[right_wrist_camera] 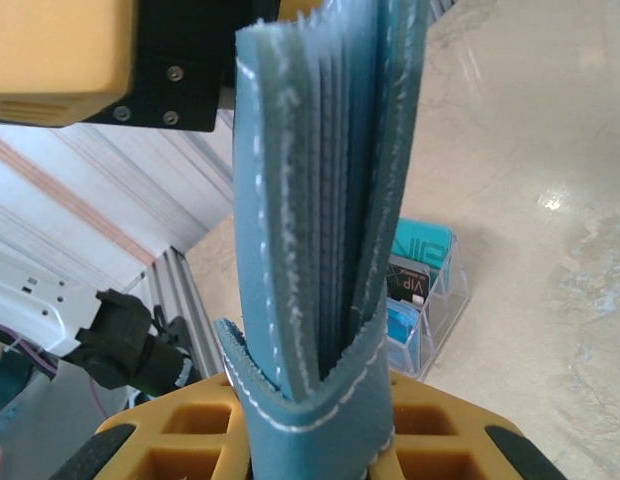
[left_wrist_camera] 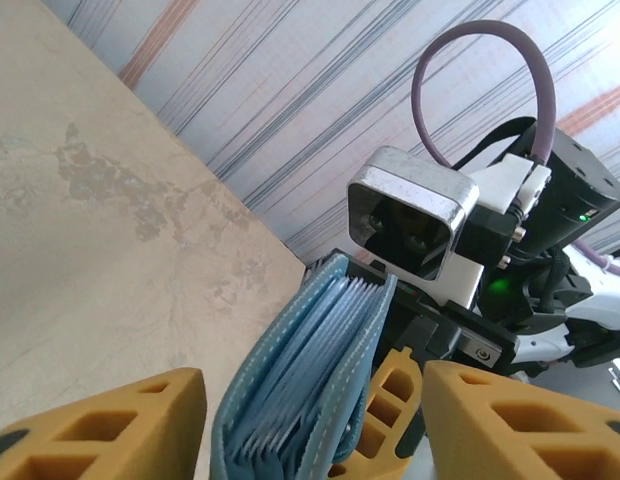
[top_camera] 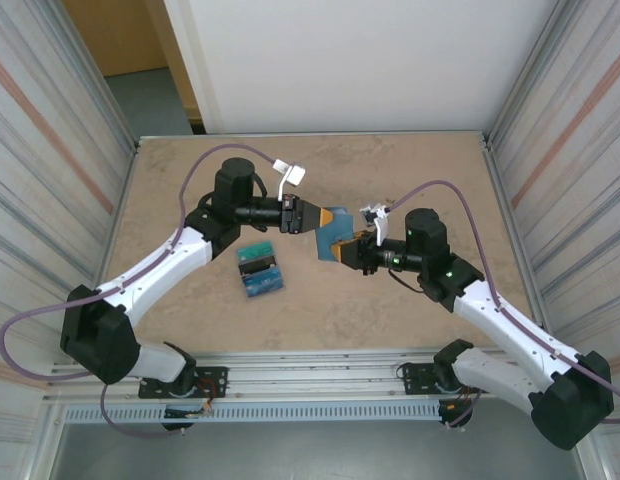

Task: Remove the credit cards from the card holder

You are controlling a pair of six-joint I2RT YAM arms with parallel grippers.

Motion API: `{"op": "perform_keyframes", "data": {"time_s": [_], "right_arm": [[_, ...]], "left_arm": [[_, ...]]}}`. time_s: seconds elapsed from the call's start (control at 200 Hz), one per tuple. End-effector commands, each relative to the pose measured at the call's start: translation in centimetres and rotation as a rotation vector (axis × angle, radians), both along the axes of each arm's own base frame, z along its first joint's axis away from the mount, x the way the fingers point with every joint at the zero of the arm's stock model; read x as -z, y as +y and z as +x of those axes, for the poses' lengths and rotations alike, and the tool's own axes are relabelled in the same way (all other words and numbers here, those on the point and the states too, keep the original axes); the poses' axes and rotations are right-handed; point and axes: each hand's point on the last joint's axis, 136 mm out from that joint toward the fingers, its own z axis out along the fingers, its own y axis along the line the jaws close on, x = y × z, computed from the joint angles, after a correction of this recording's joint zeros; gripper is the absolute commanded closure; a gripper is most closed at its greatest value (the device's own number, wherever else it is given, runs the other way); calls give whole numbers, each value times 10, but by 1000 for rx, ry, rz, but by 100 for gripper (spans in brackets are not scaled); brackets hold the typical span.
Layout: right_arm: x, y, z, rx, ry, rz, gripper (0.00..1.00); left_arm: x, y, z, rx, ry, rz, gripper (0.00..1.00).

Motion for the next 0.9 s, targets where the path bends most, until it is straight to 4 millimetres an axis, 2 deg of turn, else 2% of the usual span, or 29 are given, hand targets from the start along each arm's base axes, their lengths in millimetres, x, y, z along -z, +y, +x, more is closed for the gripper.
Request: {"op": "perform_keyframes", "data": {"time_s": [0.0,0.115,0.2,0.205,0.261,0.406,0.616,0.812,0.897], "right_arm": [[-18,2,6,27,-11,48,85],[-16,2,10,46,54,76,83],[-18,2,11,47,109,120,82],[-12,4,13,46,132,114,82],[-9,7,14,39,168,125,82],[-12,11,15,24,205,151,80],[-19,14,15,10,220,175,77],[-23,13,14,14,225,191,77],[-23,13,14,13,230,198,77]], "left_arm": [[3,3,-5,28,1,-4,27],[10,10,-5,11,0,-12,13],[15,14,-7,2,-6,-11,11],[16,14,-7,2,-7,-10,11],[19,15,-9,1,-11,-10,12],[30,17,-13,-2,-4,-19,17],[33,17,-18,7,-17,-37,37],[39,19,-22,11,-11,-27,51],[40,19,-21,9,-5,-33,53]]}}
